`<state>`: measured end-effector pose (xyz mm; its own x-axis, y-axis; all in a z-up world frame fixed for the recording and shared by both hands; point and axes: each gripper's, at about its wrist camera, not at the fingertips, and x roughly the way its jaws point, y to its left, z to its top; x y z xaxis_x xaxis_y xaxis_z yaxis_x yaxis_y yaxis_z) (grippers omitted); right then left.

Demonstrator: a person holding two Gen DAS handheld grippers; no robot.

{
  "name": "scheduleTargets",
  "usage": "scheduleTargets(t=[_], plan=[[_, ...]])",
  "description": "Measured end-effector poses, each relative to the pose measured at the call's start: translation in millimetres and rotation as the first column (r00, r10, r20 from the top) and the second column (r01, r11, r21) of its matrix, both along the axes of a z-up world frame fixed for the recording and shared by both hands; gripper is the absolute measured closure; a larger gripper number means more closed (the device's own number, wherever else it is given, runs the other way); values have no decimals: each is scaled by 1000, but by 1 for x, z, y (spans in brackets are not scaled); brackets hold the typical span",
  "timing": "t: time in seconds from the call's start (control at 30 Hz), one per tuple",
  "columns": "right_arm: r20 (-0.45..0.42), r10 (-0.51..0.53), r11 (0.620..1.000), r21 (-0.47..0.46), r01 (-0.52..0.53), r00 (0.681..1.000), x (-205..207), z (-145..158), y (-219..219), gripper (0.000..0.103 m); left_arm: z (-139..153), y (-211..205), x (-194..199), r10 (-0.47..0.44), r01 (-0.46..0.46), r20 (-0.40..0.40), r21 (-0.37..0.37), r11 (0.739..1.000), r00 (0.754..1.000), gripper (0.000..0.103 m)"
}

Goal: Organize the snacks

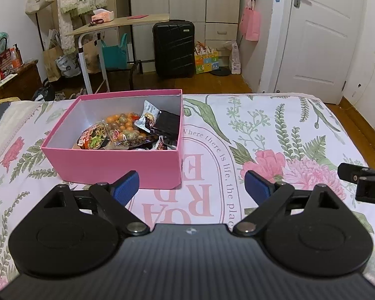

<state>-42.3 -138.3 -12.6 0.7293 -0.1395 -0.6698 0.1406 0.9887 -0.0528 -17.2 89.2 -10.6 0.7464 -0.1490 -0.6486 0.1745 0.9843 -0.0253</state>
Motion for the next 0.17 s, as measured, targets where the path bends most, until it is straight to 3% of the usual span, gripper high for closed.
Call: scheduleTargets(t=[0.17], plan=[[-8, -1, 1000, 3, 1, 1000, 1, -2, -1, 7, -1, -1, 0, -2, 2, -5, 0, 1000, 1000, 11]])
